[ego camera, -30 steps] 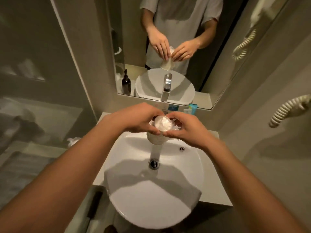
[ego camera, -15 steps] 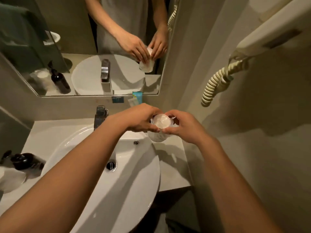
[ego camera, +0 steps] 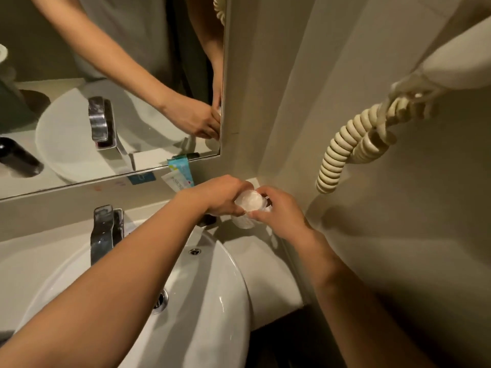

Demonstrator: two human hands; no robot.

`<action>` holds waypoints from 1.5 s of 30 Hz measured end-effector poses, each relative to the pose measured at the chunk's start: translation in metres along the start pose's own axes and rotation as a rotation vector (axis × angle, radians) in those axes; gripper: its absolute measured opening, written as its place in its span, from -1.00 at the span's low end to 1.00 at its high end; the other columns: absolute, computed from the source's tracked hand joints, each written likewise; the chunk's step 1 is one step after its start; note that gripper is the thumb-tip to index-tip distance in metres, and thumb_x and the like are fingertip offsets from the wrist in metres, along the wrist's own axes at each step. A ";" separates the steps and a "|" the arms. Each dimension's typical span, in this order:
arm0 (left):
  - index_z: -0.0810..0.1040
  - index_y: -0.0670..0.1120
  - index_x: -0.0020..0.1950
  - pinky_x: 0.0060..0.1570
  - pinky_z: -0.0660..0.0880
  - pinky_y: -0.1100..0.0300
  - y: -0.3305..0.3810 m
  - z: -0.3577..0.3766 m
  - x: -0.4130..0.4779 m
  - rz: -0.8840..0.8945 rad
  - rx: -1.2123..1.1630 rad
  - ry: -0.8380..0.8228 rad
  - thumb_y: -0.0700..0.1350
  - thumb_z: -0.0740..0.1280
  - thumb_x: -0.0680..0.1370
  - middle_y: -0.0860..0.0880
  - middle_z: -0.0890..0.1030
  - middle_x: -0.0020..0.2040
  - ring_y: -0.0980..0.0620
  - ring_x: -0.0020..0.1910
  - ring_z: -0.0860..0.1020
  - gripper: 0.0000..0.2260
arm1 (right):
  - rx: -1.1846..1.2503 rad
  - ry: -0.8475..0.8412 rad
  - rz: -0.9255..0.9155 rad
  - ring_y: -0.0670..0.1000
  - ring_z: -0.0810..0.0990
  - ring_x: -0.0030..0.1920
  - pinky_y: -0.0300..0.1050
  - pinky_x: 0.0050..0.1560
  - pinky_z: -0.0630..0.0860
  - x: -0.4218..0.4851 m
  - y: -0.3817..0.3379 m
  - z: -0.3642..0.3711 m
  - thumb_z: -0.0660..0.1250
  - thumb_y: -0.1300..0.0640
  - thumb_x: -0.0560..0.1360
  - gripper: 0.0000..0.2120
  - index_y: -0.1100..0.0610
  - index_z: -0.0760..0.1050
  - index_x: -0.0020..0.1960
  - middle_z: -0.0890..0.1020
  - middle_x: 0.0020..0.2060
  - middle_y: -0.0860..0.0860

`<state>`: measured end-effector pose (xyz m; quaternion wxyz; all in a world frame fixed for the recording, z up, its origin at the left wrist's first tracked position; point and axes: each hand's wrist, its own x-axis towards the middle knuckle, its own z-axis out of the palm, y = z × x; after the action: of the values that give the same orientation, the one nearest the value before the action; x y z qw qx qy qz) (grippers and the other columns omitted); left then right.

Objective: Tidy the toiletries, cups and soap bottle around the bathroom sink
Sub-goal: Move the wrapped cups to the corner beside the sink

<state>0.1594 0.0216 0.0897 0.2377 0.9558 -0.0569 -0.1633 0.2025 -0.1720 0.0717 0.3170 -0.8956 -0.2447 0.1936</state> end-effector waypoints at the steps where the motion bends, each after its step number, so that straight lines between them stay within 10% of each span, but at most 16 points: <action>1: 0.52 0.06 0.32 0.05 0.52 0.02 -0.004 0.002 0.009 0.011 -0.003 -0.012 -0.01 0.52 0.44 0.01 0.65 0.10 -0.03 0.02 0.57 -0.53 | 0.008 0.011 0.015 -0.01 0.59 0.02 -0.17 -0.03 0.43 0.004 0.003 0.003 0.59 0.02 0.37 -0.49 0.01 0.54 0.28 0.63 0.08 -0.07; 35: 0.58 0.06 0.25 0.14 0.53 0.01 -0.050 0.035 0.079 0.004 -0.104 -0.100 -0.12 0.53 0.45 0.01 0.66 0.11 -0.07 0.08 0.59 -0.61 | 0.067 0.228 0.269 0.07 0.63 -0.05 0.08 -0.02 0.60 0.047 0.028 0.066 0.60 -0.14 0.32 -0.50 0.00 0.52 0.15 0.66 -0.01 -0.01; 45: 0.29 -0.08 0.57 0.40 0.37 -0.01 -0.043 0.028 0.060 -0.133 -0.086 -0.001 -0.23 0.43 0.52 -0.15 0.46 0.48 -0.18 0.44 0.43 -0.36 | 0.008 0.191 0.309 0.15 0.59 0.18 0.08 0.14 0.57 0.032 0.021 0.057 0.57 -0.11 0.33 -0.28 0.10 0.40 0.38 0.56 0.22 0.07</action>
<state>0.2081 0.0361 0.0291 0.2671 0.9464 0.0136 -0.1813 0.2064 -0.1411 0.0103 0.3090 -0.9356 -0.0723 0.1548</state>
